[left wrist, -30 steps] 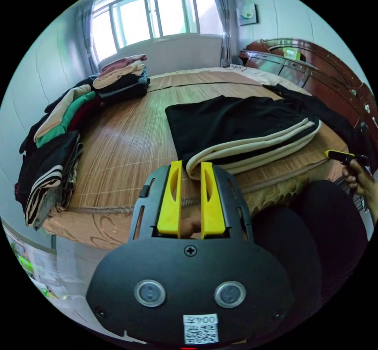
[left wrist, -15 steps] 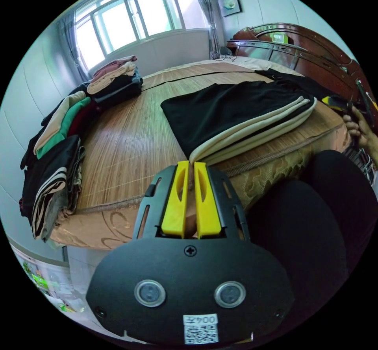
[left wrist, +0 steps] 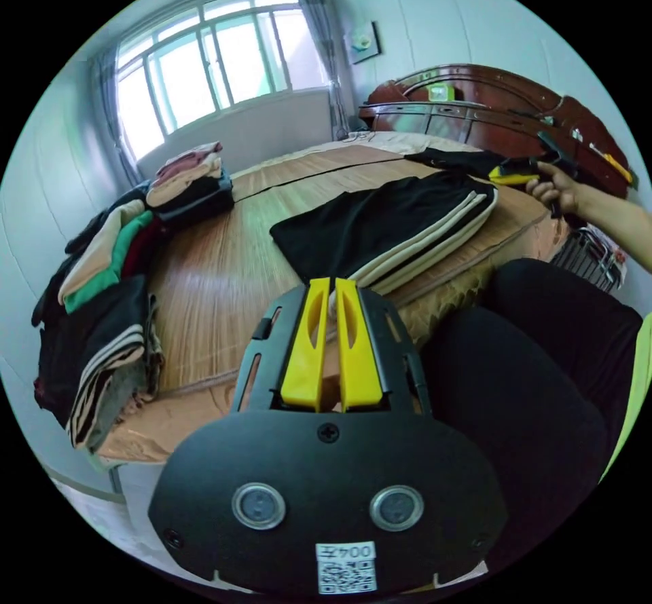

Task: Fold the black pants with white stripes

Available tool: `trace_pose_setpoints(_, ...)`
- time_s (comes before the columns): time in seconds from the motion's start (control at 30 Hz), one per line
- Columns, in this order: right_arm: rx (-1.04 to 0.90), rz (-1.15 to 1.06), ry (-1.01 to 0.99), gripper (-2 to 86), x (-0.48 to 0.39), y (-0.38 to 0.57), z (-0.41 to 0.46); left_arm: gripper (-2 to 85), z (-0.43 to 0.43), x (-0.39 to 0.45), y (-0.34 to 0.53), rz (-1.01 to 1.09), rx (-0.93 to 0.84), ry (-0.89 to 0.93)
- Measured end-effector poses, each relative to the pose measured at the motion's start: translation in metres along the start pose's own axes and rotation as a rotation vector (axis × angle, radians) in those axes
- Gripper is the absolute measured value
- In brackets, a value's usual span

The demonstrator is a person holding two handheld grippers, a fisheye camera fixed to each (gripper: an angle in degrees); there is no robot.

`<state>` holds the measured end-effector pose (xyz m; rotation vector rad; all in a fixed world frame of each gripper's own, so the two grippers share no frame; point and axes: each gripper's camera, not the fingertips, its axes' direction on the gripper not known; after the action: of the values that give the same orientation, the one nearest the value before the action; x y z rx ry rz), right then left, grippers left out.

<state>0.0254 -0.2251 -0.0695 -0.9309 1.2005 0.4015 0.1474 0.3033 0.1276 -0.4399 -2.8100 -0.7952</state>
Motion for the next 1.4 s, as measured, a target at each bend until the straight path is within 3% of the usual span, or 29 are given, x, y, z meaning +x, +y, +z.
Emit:
trace_pose_setpoints(0.07, -0.064, 0.062, -0.075, 6.6, 0.011, -0.022, 0.011, 0.8, 0.019, 0.015, -0.017, 0.031, -0.005, -0.001)
trace_pose_setpoints(0.23, -0.174, 0.11, -0.03, 8.3, 0.028, -0.059, 0.036, 0.7, 0.068, 0.034, -0.022, 0.029, -0.087, 0.0)
trace_pose_setpoints(0.37, -0.25, 0.06, 0.068, 8.4, 0.025, -0.075, 0.05, 0.7, 0.083, 0.03, -0.008, -0.051, -0.1, 0.042)
trace_pose_setpoints(0.57, -0.272, -0.068, 0.295, 0.7, 0.007, -0.092, 0.057, 0.8, 0.089, 0.028, -0.001, -0.093, -0.085, 0.065)
trace_pose_setpoints(0.67, -0.226, -0.109, 0.258, -0.1, -0.007, -0.098, 0.036, 0.9, 0.091, 0.028, -0.001, -0.09, -0.089, 0.067)
trace_pose_setpoints(0.8, -0.294, 0.016, 0.289, 1.6, 0.028, -0.108, 0.041, 0.9, 0.094, 0.027, 0.003, -0.103, -0.083, 0.082)
trace_pose_setpoints(1.03, -0.317, 0.146, 0.027, 12.6, 0.062, -0.129, 0.031, 1.2, 0.091, 0.028, 0.002, -0.093, -0.084, 0.083)
trace_pose_setpoints(1.4, -0.421, 0.228, 0.066, 13.4, 0.06, -0.167, 0.052, 6.5, 0.09, 0.06, -0.009, 0.084, -0.037, 0.13)
